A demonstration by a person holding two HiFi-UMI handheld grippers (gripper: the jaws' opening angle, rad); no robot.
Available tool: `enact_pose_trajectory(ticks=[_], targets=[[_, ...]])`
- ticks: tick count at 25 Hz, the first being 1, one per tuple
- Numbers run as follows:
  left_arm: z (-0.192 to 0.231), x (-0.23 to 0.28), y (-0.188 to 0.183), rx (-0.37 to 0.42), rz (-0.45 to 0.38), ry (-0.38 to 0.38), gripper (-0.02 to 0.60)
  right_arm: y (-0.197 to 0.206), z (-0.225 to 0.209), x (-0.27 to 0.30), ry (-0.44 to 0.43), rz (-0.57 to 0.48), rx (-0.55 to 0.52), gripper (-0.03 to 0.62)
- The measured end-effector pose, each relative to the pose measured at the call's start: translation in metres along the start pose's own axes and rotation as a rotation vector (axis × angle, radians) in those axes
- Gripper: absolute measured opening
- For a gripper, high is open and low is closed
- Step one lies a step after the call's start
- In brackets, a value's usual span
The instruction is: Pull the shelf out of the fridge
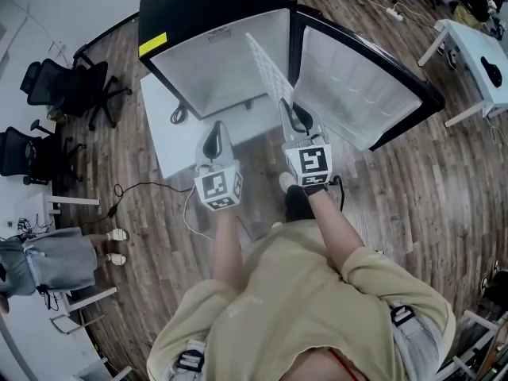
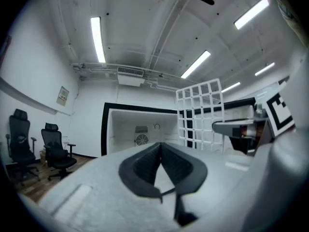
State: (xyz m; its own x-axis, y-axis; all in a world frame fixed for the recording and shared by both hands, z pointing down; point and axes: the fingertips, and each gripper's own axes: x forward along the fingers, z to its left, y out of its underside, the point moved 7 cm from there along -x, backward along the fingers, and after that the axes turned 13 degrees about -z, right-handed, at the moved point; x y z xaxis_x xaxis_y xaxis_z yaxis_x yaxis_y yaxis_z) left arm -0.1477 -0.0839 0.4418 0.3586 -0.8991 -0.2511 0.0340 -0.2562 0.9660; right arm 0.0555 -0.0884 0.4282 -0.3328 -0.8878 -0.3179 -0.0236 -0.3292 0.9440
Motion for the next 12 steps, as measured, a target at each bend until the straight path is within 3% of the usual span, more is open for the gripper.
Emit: enact_pose_trajectory(ticks=[4,12], targets=[[0.0020,0.0032,-0.0045,0.026,-0.011,0.003,0.001,0.0004,-0.0050,0.0001,0.020,-0.005,0.014,0.028],[0.0098,0.0067,0.0023,-0.007,-0.005,0.004,0.001,0.0039,-0.0005,0.0061,0.017,-0.003,0.024,0.028]])
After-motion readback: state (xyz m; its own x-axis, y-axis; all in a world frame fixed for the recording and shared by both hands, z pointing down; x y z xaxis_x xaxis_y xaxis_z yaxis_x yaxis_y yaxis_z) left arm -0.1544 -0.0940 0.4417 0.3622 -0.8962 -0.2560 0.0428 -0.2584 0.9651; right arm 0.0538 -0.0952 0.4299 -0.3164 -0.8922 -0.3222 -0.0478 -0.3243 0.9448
